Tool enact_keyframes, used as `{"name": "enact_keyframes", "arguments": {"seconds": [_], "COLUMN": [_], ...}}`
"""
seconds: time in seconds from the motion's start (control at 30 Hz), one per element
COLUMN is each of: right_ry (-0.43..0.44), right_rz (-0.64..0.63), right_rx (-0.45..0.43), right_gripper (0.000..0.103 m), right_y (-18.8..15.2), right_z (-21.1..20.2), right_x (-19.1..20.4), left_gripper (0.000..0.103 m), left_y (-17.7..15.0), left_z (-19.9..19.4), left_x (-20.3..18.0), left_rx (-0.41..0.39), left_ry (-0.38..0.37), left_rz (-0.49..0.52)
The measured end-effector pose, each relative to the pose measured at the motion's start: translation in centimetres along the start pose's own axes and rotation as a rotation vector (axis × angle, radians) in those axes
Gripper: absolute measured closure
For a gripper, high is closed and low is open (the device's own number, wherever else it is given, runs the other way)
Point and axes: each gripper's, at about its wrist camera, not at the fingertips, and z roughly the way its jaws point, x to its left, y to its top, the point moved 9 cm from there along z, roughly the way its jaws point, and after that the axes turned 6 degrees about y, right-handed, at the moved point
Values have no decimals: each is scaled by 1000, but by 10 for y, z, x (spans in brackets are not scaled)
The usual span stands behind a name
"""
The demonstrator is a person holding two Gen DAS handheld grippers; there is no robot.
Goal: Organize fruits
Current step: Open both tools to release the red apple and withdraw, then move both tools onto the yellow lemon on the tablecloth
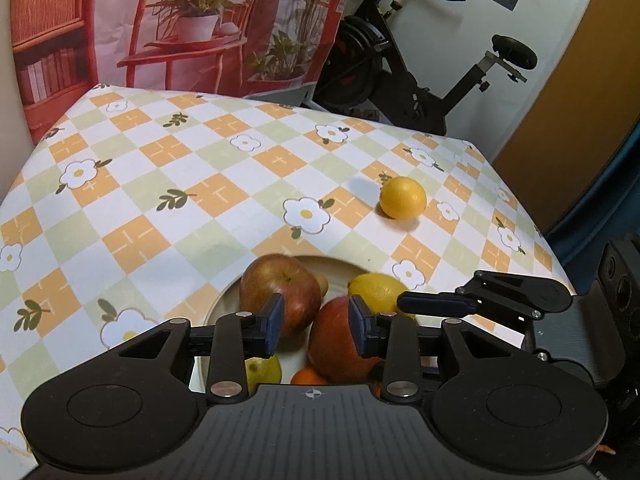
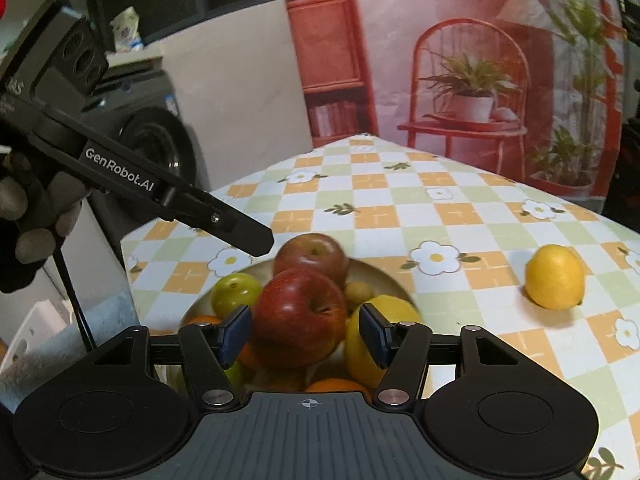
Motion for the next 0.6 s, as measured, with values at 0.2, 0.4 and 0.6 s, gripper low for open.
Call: {"name": "enact_keyframes", "arguments": {"seconds": [0.2,0.4,0.6], "right_ry": [-36,-114,-227], "right_rz": [20,63,87], "right_rx": [-45,-84,-117], "right_gripper": [48,48,48], "right_y": [3,2,-3], "right_z": [-15,-34,-49], "right_x": [-22,-67,-118], "left_gripper": [65,65,65], "left_y": [16,40,67], "left_z": [8,17,30], "left_x": [-12,-29,-49], "left_rx": [-22,-85,-160], "left_ry": [-1,10,16], "left_rz": [20,61,84]}}
